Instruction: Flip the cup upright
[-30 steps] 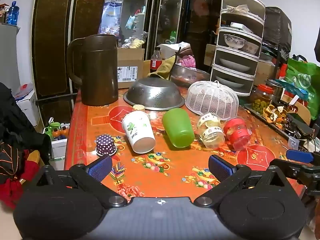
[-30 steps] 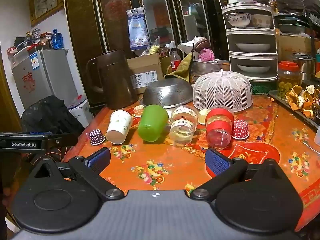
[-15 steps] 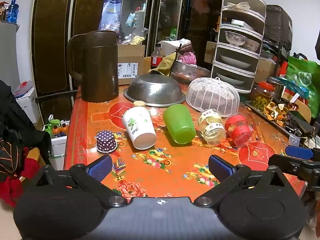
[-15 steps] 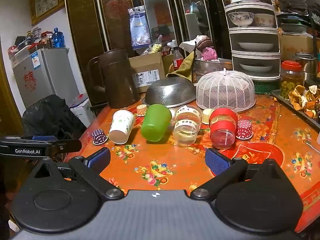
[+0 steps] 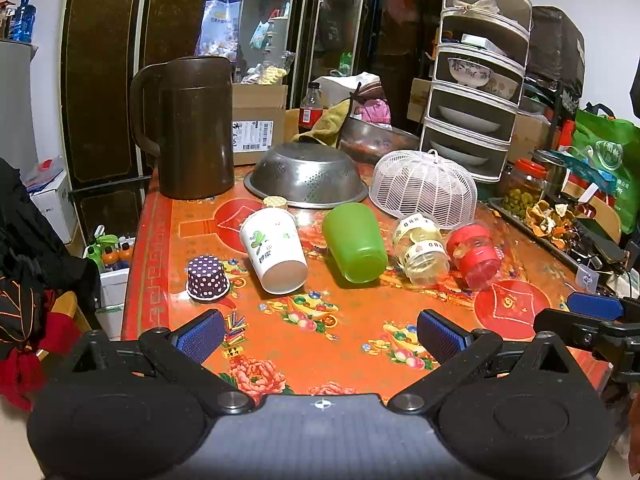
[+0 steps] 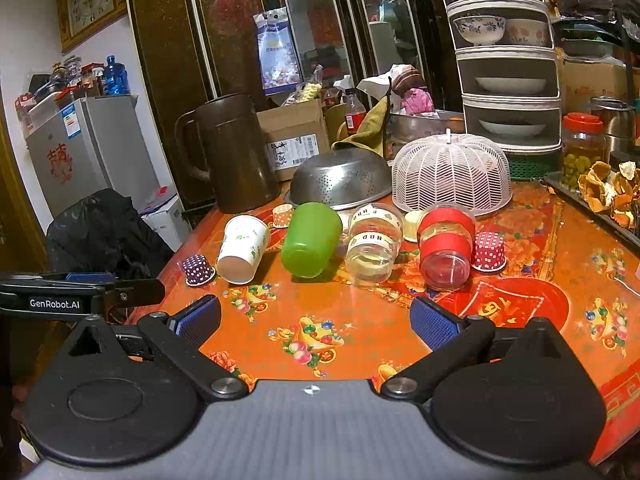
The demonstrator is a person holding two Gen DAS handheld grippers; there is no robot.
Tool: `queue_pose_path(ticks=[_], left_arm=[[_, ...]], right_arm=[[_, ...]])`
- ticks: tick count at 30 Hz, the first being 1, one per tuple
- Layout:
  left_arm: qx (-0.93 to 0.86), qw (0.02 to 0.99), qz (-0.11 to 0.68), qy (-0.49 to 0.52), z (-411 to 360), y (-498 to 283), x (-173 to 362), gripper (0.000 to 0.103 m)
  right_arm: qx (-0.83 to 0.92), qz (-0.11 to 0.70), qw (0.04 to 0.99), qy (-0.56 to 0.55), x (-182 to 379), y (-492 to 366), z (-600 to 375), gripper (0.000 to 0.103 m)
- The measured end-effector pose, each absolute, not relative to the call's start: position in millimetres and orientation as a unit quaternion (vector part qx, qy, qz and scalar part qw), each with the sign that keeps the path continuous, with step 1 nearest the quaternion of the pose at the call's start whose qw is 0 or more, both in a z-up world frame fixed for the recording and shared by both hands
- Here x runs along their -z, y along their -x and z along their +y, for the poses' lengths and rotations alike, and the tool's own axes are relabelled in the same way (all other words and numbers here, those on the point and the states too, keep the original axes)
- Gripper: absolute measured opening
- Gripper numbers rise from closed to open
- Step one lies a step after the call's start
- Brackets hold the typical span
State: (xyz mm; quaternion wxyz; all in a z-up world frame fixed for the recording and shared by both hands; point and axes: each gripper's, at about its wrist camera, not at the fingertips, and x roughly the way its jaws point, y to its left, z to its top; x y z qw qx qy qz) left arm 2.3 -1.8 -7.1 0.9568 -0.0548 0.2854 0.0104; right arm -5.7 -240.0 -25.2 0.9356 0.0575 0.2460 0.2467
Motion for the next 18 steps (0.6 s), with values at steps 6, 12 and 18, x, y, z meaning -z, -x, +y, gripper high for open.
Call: queue_pose_path(ticks=[6, 12, 18], left_arm=[[-0.01, 0.957, 0.286, 0.055, -1.5, -2.6, 7.0, 0.103], [-0.01, 0.956, 0.286, 0.055, -3.1, -1.9, 7.5, 0.103], [-0.011, 0.956, 0.287, 0.057, -3.2, -2.0, 7.8, 0.103]], right_arm=[[-0.247, 0.249, 0.935, -0.058, 25.9, 5.4, -240.7, 0.102], [-0.246, 0.251, 0.934, -0.059, 25.2, 5.1, -239.6, 0.102], [-0.246, 0.252, 0.934, -0.058, 24.9, 5.1, -239.6, 0.102]])
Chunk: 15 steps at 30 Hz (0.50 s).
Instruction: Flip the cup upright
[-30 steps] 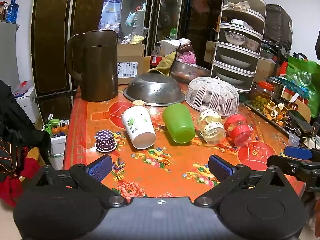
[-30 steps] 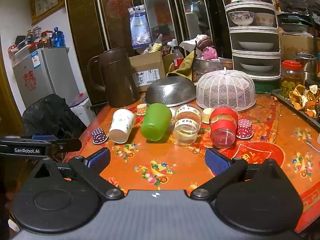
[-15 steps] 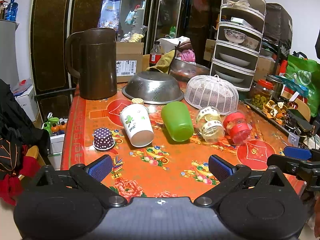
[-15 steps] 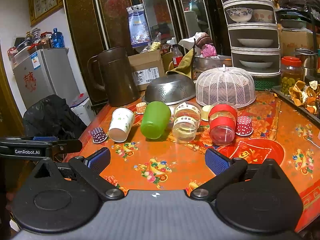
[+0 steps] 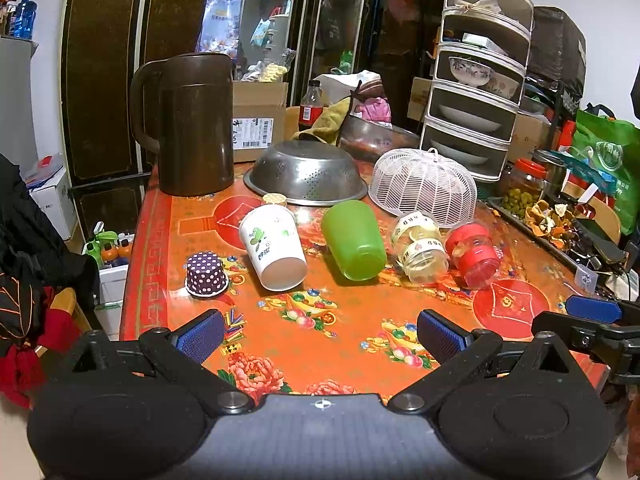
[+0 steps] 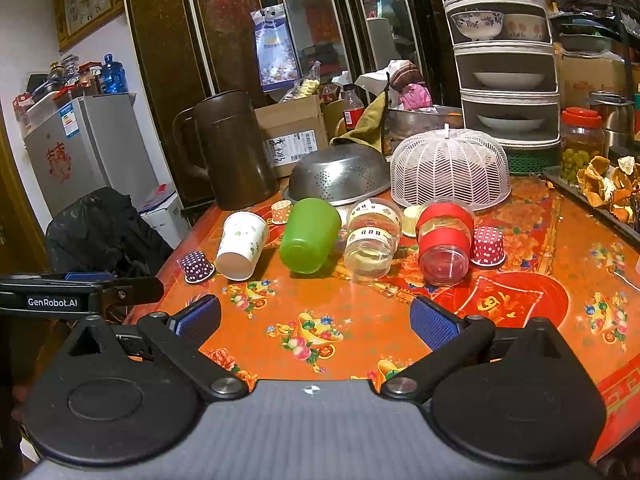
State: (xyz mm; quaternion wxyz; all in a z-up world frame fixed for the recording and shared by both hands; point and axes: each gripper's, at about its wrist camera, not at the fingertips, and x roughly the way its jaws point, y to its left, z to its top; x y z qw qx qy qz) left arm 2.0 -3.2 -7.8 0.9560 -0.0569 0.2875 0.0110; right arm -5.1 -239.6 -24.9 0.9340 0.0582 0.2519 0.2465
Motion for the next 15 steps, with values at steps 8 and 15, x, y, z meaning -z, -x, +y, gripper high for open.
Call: queue_pose_path(ticks=[8, 15], left_arm=[[-0.012, 0.956, 0.289, 0.059, -3.2, -2.3, 8.9, 0.103], [-0.011, 0.955, 0.29, 0.062, -1.9, -0.9, 9.4, 0.103]], right_arm=[[-0.245, 0.254, 0.934, -0.058, 24.5, 4.6, -239.3, 0.102], [-0.245, 0.253, 0.934, -0.056, 25.1, 5.2, -239.0, 0.102]])
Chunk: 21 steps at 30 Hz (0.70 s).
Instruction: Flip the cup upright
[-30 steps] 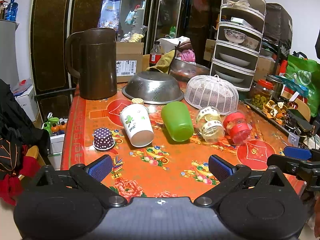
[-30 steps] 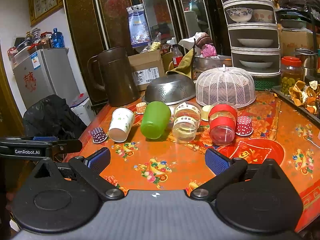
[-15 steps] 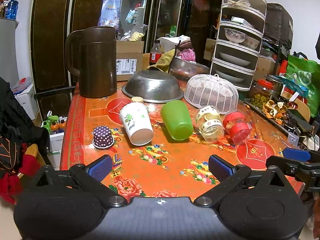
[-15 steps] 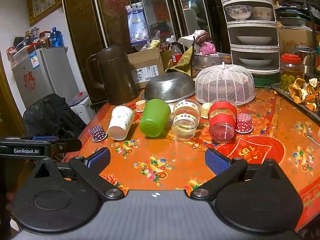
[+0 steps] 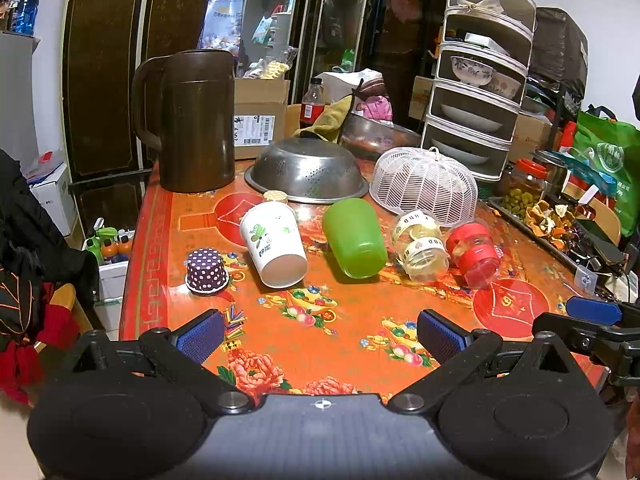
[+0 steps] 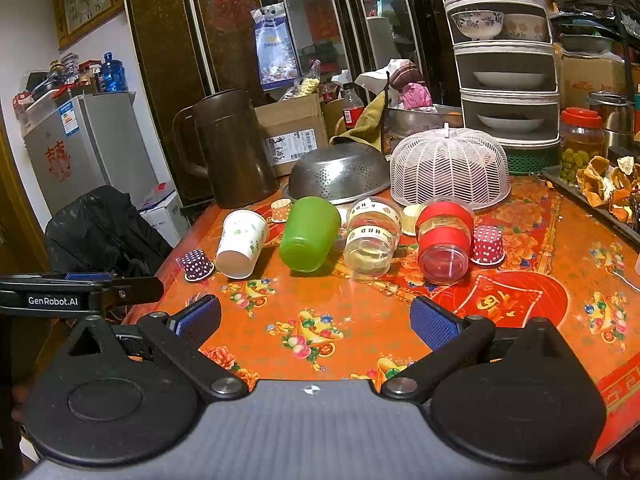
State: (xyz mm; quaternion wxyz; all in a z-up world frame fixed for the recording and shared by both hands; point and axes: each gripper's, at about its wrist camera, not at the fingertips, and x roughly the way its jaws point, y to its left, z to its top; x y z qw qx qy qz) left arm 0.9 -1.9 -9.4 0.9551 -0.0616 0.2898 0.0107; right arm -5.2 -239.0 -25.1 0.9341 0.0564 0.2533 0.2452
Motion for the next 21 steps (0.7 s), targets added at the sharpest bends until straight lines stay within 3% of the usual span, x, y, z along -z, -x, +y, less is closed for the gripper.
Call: queue_pose_path(ticks=[21], left_arm=[[-0.011, 0.953, 0.297, 0.065, -3.5, -2.3, 10.7, 0.103]], right_arm=[[-0.245, 0.257, 0.933, -0.058, 27.5, 4.3, -242.3, 0.102]])
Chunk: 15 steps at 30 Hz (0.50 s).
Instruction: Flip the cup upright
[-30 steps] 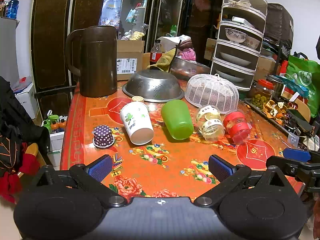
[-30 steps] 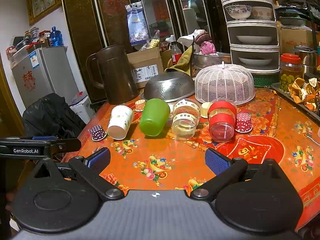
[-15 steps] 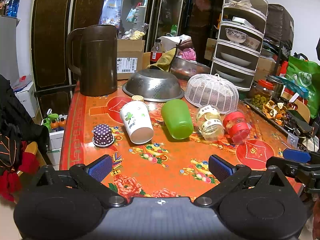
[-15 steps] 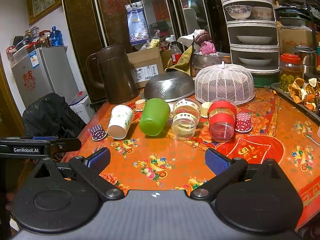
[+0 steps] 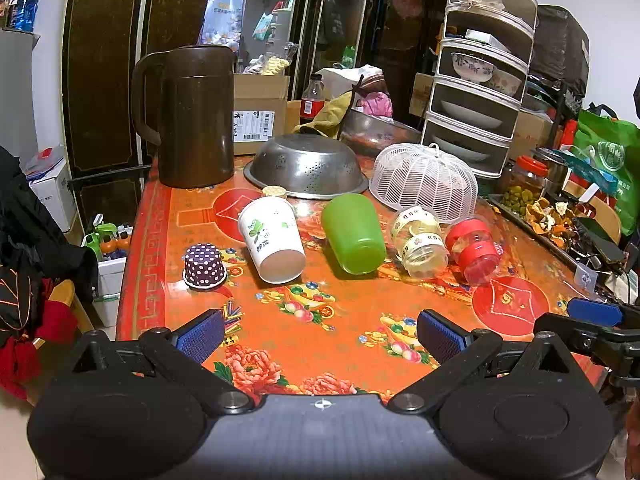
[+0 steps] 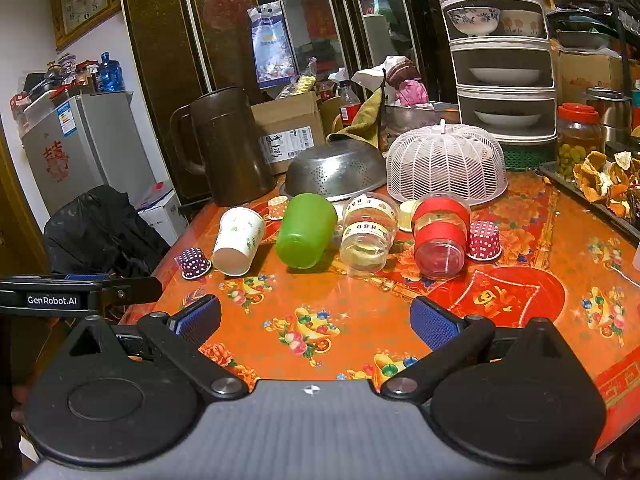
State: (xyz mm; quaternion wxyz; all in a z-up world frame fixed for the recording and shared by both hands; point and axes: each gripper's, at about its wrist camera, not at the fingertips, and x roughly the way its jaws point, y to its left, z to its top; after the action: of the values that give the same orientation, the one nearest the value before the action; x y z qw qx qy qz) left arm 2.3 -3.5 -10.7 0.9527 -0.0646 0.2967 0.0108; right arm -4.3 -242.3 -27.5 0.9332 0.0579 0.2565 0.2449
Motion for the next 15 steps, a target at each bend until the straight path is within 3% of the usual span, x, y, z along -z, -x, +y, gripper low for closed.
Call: queue_pose_path(ticks=[15], left_arm=[[-0.014, 0.953, 0.297, 0.059, -11.5, -3.5, 10.3, 0.103]], right_arm=[[-0.246, 0.255, 0.933, -0.066, 28.7, 5.3, -252.3, 0.102]])
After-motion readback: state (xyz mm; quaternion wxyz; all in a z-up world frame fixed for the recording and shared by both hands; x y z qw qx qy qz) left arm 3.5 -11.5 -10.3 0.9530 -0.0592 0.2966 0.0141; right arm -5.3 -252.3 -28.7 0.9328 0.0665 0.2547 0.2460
